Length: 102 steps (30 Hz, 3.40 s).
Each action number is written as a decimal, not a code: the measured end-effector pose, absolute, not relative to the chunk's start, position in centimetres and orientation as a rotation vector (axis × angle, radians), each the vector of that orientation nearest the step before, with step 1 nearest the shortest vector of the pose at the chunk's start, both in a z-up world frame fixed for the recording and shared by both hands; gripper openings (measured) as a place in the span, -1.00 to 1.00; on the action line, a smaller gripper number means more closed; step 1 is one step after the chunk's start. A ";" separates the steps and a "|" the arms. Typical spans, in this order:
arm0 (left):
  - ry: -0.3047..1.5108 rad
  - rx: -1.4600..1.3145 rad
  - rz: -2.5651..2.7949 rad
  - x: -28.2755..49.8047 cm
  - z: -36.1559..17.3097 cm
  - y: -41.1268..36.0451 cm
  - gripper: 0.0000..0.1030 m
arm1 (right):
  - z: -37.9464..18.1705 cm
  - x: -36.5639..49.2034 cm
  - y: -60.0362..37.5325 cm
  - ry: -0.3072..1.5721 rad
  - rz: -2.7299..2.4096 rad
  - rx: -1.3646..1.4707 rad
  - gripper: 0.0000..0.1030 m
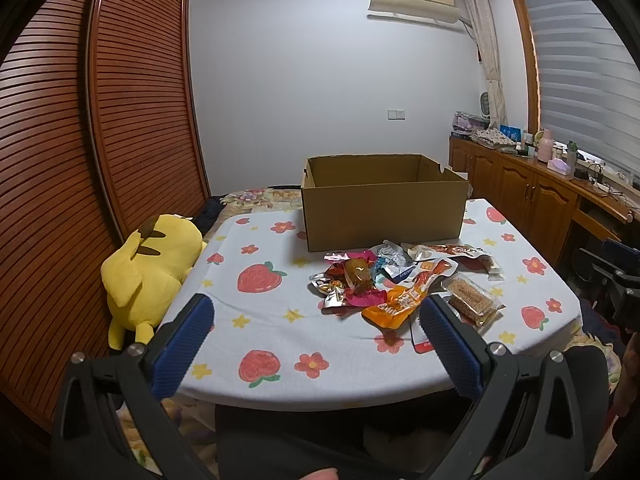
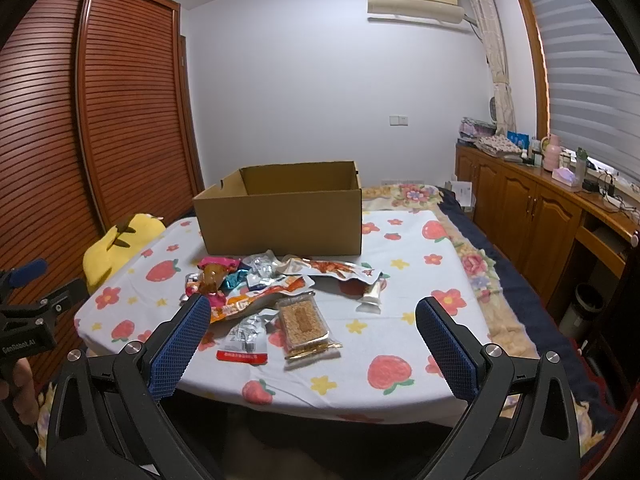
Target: Organize snacks
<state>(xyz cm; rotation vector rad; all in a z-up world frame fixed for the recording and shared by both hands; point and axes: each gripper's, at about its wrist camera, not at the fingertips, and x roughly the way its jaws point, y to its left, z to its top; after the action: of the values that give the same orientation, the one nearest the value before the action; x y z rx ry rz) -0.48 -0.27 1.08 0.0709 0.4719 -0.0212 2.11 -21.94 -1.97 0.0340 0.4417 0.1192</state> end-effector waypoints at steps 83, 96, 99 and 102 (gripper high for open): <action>0.893 0.253 -0.545 18.6 -8.0 -10.9 0.24 | -12.9 20.0 -22.3 0.942 0.424 -0.091 -0.02; 0.970 0.336 -0.521 21.9 -9.9 -13.7 0.17 | -13.6 19.9 -21.9 0.912 0.403 -0.117 -0.02; 0.988 0.344 -0.522 22.3 -10.5 -13.9 0.17 | -13.7 19.8 -21.8 0.904 0.398 -0.124 -0.02; 0.984 0.358 -0.518 22.2 -10.8 -14.1 0.17 | -13.7 19.8 -21.8 0.899 0.394 -0.127 -0.02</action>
<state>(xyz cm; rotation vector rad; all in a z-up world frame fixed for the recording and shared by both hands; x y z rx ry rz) 22.24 -14.07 -10.81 0.3584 0.9835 -0.5179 19.81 -21.78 -13.70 -0.1268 0.8990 0.3943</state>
